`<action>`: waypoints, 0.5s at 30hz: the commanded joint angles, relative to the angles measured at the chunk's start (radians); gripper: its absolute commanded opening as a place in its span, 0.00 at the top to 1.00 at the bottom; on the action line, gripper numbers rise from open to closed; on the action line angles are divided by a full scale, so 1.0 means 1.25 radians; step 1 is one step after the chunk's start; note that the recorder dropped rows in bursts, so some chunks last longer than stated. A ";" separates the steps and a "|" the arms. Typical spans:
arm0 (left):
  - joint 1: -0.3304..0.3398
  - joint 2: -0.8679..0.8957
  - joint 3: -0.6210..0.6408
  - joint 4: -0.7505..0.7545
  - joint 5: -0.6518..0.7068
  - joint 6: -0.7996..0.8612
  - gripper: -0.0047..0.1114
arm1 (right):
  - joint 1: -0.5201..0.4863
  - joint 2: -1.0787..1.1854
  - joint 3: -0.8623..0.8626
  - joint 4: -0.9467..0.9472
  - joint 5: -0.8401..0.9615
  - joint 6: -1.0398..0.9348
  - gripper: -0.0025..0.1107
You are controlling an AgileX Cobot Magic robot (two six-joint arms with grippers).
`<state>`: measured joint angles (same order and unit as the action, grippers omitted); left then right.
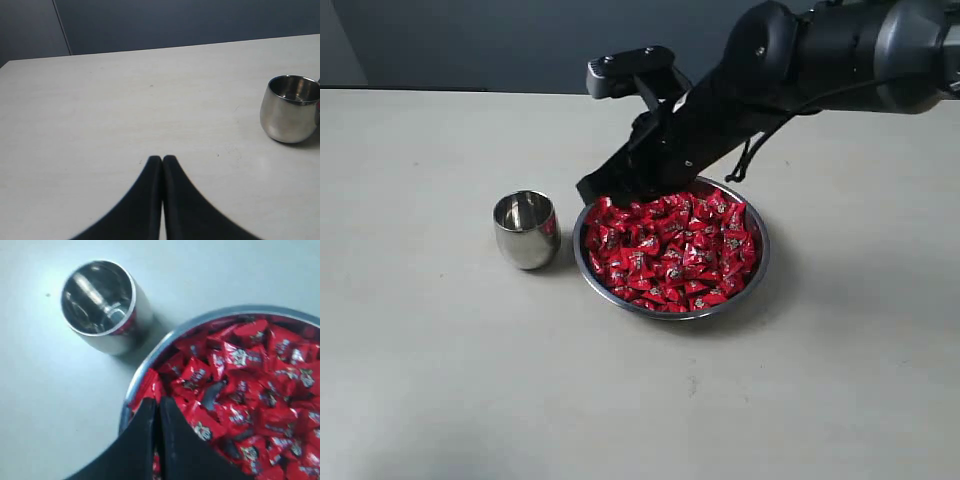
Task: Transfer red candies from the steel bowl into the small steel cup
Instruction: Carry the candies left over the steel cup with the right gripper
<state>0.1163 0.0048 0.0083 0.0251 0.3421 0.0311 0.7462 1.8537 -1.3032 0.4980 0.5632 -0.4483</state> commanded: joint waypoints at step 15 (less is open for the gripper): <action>-0.006 -0.004 -0.007 0.002 -0.004 -0.001 0.96 | 0.091 0.281 -0.334 0.003 0.008 -0.020 0.96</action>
<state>0.1163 0.0048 0.0083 0.0251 0.3421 0.0311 0.8599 2.1660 -1.6719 0.5084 0.5595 -0.4614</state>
